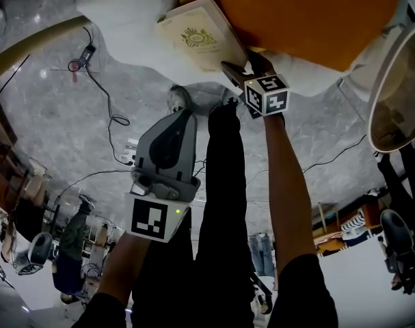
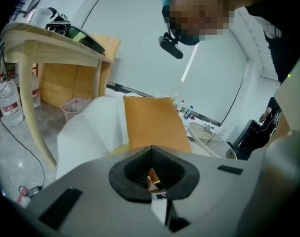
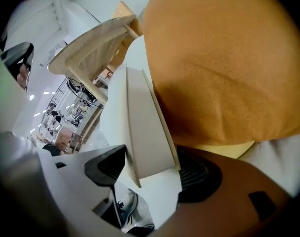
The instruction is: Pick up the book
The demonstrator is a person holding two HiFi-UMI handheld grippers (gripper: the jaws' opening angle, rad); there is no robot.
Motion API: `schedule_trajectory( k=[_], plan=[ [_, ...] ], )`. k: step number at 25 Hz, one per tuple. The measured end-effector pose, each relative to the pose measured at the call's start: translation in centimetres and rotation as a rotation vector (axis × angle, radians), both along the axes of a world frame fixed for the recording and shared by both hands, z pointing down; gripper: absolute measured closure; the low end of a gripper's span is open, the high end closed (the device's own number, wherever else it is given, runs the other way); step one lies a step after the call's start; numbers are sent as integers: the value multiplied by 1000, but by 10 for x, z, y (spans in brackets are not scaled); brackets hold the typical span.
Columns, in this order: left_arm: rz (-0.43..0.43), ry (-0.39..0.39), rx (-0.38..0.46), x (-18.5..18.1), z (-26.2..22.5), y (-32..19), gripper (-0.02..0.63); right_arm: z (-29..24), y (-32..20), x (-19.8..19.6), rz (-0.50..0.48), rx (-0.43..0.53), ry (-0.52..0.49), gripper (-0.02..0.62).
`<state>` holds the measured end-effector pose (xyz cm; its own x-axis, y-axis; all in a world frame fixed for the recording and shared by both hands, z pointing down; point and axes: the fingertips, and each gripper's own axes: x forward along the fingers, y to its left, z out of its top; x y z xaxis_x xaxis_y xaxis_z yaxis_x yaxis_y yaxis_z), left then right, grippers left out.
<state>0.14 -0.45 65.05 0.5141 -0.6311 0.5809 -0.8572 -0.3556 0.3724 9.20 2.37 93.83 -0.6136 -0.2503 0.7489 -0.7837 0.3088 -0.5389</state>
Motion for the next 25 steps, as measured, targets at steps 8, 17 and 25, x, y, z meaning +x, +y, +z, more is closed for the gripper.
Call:
schedule_trajectory(
  k=[8, 17, 25],
  plan=[
    [-7, -4, 24, -2, -14, -7, 606, -16, 10, 0, -42, 0, 16, 300],
    [-46, -17, 29, -18, -15, -2, 606, -34, 12, -5, -19, 46, 33, 321],
    [-77, -19, 44, -29, -27, 3, 606, -54, 17, -12, 12, 59, 58, 334]
  ],
)
